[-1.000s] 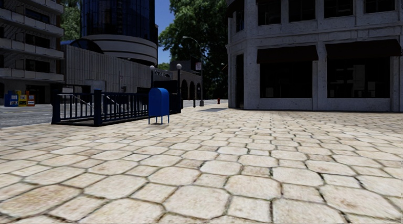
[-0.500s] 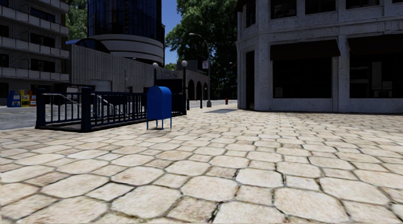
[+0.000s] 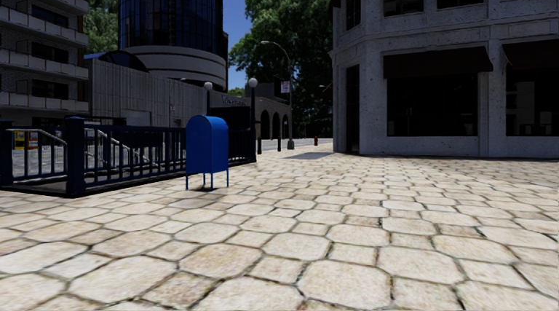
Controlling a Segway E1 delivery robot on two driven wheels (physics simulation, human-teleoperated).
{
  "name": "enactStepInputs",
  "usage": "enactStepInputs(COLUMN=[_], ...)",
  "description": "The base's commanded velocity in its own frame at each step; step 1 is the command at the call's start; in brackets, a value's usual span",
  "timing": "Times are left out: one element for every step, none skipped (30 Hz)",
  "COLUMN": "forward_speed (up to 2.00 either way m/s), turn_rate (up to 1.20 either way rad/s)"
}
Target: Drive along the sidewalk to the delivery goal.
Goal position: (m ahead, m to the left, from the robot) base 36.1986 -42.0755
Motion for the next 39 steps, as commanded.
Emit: enactStepInputs(forward_speed=[2.0, 2.0, 2.0, 2.0, 2.0, 2.0, 2.0, 2.0, 2.0, 2.0, 2.0, 2.0, 2.0, 2.0, 2.0, 2.0, 2.0, 2.0, 2.0, 2.0, 2.0, 2.0, 2.0, 2.0, 2.0, 2.0, 2.0, 2.0, 2.0, 2.0, 2.0, 2.0, 2.0, 2.0, 2.0, 2.0, 2.0, 2.0, 2.0], turn_rate=[0.0, 0.0, 0.0, 0.0, 0.0, 0.0, 0.0, 0.0, 0.0, 0.0, 0.0, 0.0, 0.0, 0.0, 0.0, 0.0, 0.0, 0.0, 0.0, 0.0, -0.01, -0.08, -0.09, -0.09, -0.1, -0.1, -0.1, -0.1, -0.1, -0.1, -0.1, -0.1, -0.1, -0.1, -0.1, -0.1, -0.1, -0.1, -0.1])
